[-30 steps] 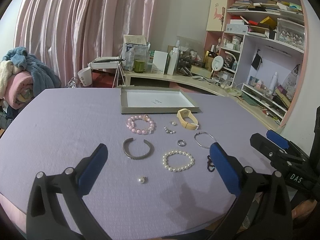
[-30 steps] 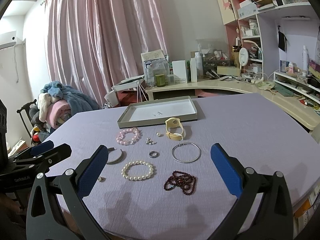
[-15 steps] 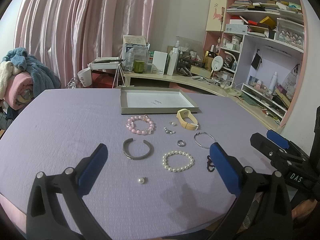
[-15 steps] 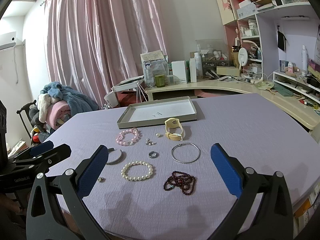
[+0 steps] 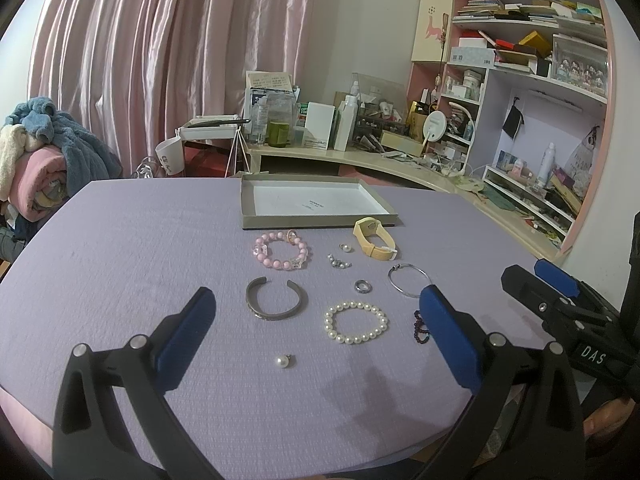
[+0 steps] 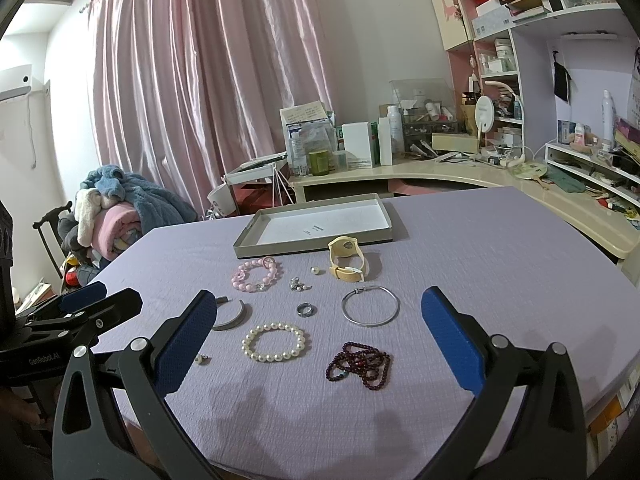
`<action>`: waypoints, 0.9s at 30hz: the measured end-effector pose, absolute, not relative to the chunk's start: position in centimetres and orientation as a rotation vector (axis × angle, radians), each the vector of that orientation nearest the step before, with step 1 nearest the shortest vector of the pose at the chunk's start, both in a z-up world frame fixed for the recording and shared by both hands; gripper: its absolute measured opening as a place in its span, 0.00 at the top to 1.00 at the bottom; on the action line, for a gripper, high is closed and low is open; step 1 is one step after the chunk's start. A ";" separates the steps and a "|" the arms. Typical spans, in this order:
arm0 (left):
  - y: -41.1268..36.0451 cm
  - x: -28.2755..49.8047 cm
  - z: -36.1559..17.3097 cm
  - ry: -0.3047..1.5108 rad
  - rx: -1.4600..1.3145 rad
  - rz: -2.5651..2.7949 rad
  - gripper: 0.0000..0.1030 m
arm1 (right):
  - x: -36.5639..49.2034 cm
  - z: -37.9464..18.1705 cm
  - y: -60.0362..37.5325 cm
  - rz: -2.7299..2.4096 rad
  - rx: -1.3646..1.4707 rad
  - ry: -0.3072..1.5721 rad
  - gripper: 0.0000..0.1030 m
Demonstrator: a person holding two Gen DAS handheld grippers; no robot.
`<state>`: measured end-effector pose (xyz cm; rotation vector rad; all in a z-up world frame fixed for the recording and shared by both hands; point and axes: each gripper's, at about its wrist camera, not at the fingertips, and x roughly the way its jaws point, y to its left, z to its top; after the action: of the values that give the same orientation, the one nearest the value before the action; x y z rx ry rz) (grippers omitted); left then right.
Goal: Organize jewelry
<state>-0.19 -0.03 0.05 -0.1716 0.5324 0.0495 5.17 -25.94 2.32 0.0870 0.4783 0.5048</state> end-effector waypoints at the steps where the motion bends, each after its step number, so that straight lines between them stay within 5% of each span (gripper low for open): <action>1: 0.0 -0.2 0.1 0.532 -0.172 0.050 0.02 | 5.2 2.3 -26.0 0.505 0.087 0.478 0.01; 27: 2.1 2.1 -0.9 0.617 -0.197 0.069 0.02 | 7.1 1.0 -25.9 0.488 0.079 0.556 0.01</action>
<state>2.07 2.08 -0.93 -0.1973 0.6173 0.0691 7.11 -25.87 0.96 0.0791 0.5558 0.4878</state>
